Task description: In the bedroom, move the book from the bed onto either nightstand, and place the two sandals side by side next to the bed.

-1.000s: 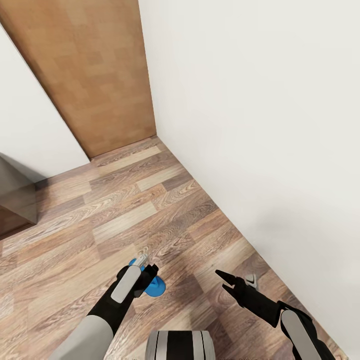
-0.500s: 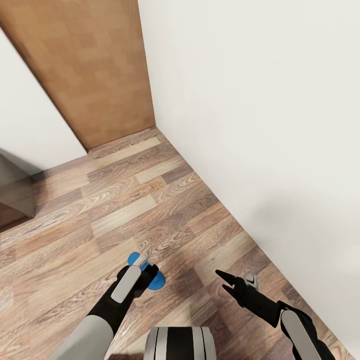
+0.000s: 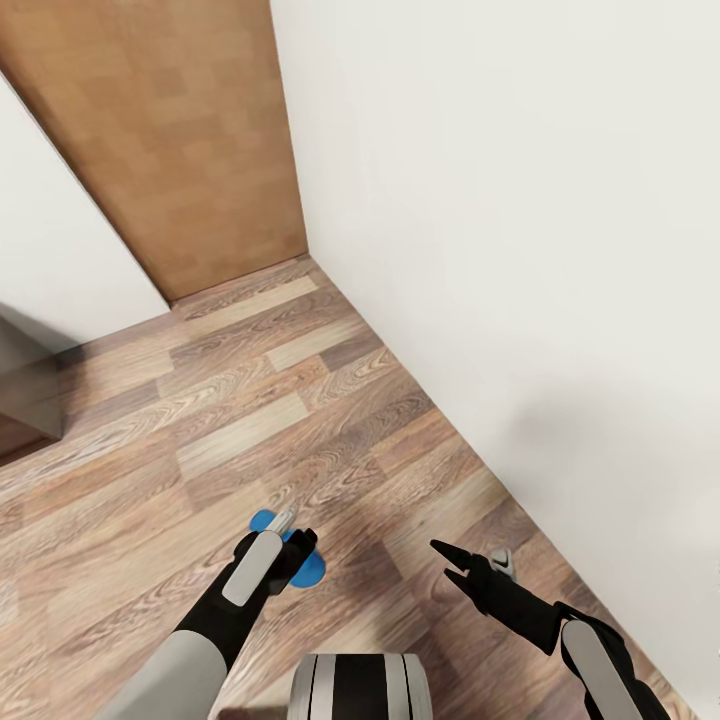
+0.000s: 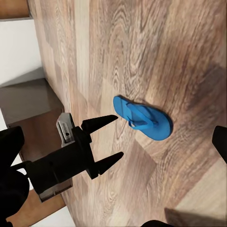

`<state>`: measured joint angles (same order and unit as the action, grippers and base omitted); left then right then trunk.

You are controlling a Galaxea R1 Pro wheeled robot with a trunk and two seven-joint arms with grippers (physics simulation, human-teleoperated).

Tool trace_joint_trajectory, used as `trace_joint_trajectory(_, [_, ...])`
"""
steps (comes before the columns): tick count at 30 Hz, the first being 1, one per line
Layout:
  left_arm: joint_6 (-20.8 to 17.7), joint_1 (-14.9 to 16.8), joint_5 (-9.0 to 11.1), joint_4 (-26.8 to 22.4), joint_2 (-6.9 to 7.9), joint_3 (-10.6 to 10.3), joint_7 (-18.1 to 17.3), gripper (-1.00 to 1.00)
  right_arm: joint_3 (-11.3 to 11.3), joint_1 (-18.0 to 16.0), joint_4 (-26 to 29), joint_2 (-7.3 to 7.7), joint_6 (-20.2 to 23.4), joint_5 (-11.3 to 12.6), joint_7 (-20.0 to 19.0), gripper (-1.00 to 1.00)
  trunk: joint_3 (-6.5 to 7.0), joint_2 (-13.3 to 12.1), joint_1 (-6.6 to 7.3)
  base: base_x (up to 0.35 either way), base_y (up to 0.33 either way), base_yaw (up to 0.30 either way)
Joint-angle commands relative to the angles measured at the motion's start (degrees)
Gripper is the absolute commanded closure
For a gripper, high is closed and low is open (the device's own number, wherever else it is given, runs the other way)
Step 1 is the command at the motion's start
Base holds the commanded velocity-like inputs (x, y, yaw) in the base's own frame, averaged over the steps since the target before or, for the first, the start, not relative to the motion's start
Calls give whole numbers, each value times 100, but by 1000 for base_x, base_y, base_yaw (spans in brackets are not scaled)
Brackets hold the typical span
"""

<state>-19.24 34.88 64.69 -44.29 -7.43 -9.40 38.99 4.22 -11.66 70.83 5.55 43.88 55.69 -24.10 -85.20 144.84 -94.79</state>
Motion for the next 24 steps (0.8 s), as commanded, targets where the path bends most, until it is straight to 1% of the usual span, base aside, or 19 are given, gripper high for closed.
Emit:
trace_joint_trajectory(1, [-10, 1, 26, -9, 1, -9, 39, -100, 9, -3, -2, -1, 33, 2, -16, -100, -4, 1, 0, 64, -62, 0])
trace_joint_trajectory(14, [-10, 1, 26, -9, 4, -9, 38, -100, 9, -2, 1, -1, 33, -4, -16, -100, -4, 1, 0, 12, -9, 0])
trace_joint_trajectory(20, [-10, 1, 26, -9, 5, -9, 38, -100, 8, -2, 1, -1, 33, -6, -16, -100, -4, 1, 0, 173, 0, 0])
trace_joint_trajectory(24, [-10, 1, 26, -9, 4, -9, 38, -100, 9, -2, 1, -1, 33, -5, -16, -100, -4, 1, 0, 56, 0, 0])
